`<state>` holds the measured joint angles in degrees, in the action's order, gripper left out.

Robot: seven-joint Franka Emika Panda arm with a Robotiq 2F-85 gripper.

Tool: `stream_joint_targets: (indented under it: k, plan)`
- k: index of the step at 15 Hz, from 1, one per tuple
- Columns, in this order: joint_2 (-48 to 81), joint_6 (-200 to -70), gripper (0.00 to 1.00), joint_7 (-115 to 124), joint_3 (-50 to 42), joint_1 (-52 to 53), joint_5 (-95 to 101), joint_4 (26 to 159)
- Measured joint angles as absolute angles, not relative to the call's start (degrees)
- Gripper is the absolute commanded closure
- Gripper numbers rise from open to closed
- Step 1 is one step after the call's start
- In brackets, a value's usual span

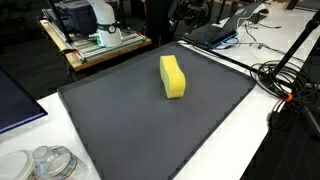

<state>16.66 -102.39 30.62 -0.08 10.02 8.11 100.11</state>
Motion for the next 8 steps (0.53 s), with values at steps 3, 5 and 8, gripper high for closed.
stream_joint_targets:
  k: [3,5,8]
  plan:
    - [14.02,-109.31,0.0,25.95,-0.41,4.88,0.89,105.9]
    - [13.08,-115.03,0.0,21.27,-0.74,1.8,-4.75,110.21]
    - [12.76,-122.58,0.0,11.74,-0.99,-2.38,-14.59,116.3]
